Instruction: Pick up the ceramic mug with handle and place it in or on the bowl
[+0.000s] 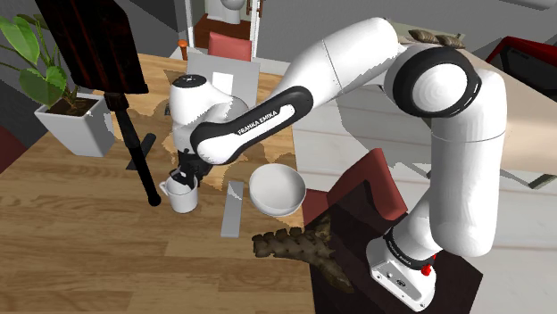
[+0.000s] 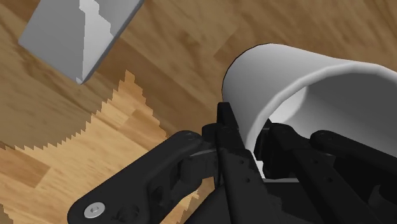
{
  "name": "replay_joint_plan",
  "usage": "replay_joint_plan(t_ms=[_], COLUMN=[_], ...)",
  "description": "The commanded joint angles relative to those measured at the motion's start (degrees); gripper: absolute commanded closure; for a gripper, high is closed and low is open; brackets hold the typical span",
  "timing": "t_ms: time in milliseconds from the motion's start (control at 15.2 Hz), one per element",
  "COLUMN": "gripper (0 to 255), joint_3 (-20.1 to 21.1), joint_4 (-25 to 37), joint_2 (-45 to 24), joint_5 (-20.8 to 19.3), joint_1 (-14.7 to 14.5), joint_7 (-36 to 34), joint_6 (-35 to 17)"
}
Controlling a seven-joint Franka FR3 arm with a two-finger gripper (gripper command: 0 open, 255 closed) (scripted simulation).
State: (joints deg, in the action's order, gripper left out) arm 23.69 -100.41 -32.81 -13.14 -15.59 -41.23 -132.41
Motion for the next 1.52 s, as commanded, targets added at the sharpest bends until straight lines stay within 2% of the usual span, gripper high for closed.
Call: replay_joint_plan(t_ms=[0, 1452], gripper=[255, 255], joint_3=[0.33, 2.82], joint_4=[0.13, 6.00], joint_2=[1.00, 9.00], joint_5=[0.46, 4.56], joint_1=[0.30, 1.83], joint_7=[0.29, 2.37], joint_6=[1.08, 14.39])
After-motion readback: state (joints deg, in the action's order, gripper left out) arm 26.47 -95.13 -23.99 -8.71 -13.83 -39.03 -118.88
